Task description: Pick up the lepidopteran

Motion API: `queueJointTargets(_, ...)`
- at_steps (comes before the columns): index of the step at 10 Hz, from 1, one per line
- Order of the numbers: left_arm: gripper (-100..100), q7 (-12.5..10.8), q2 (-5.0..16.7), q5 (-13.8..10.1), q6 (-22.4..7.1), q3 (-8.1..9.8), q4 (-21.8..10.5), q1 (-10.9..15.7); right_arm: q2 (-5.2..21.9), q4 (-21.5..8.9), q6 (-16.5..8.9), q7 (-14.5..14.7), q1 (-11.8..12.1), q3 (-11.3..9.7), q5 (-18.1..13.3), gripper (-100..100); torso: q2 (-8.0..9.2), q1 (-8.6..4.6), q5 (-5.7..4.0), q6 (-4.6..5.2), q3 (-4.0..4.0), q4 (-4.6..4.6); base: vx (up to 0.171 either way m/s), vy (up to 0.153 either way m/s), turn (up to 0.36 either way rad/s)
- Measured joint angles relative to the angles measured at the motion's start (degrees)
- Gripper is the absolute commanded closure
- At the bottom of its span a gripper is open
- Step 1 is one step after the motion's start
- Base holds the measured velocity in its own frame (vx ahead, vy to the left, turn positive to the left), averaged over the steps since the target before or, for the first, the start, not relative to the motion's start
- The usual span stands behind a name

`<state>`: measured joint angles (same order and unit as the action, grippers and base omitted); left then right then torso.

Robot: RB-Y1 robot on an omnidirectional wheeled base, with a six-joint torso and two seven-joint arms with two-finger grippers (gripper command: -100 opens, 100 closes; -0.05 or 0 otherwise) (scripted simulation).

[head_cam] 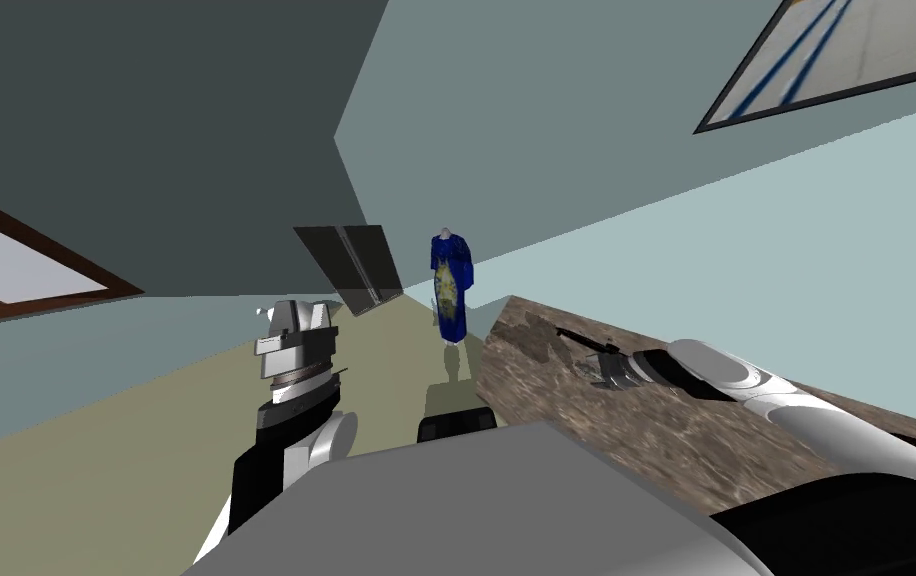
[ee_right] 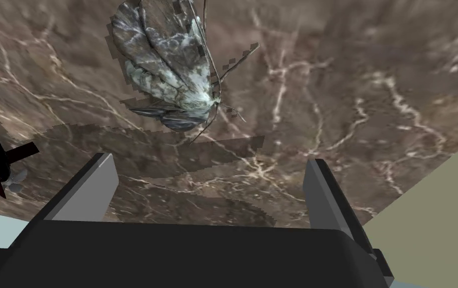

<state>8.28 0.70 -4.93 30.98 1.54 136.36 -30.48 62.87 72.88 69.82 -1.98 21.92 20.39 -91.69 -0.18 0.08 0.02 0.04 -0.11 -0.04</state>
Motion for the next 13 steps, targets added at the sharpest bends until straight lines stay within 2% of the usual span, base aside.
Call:
queueJointTargets(2, 0, 0.0, 0.0, 0.0, 0.0, 0.00, 0.0, 0.0, 1.2, -3.3, 1.1, 1.8, -0.6, -0.9, -2.0, -100, -0.05, -0.03, -0.02, 0.00, -0.03, -0.01, 0.053, -0.001, 0.051)
queueJointTargets(3, 0, 0.0, 0.0, 0.0, 0.0, 0.00, 0.0, 0.0, 1.3, -3.5, 1.3, 2.0, -0.7, -1.0, -2.1, 0, 0.07, -0.03, -0.01, 0.02, 0.03, 0.01, 0.006, -0.001, -0.002)
queueJointTargets(4, 0, 0.0, 0.0, 0.0, 0.0, 0.00, 0.0, 0.0, 1.3, -3.5, 1.2, 2.0, -0.7, -1.0, -2.1, -100, 0.17, -0.02, -0.01, 0.03, 0.10, 0.04, -0.064, -0.038, 0.184)
queueJointTargets(9, 0, 0.0, 0.0, 0.0, 0.0, 0.00, 0.0, 0.0, 0.7, 0.4, -0.9, -5.6, -2.0, -3.9, -5.5, -100, 0.66, -0.31, -0.08, 0.00, 0.38, 0.15, -0.099, -0.076, 0.123)
queueJointTargets(13, 0, 0.0, 0.0, 0.0, 0.0, 0.00, 0.0, 0.0, 0.4, 2.8, -2.2, -11.5, -2.1, -5.2, -7.2, -100, 0.48, -0.21, -0.06, 0.05, 0.28, 0.11, -0.072, -0.051, 0.098)
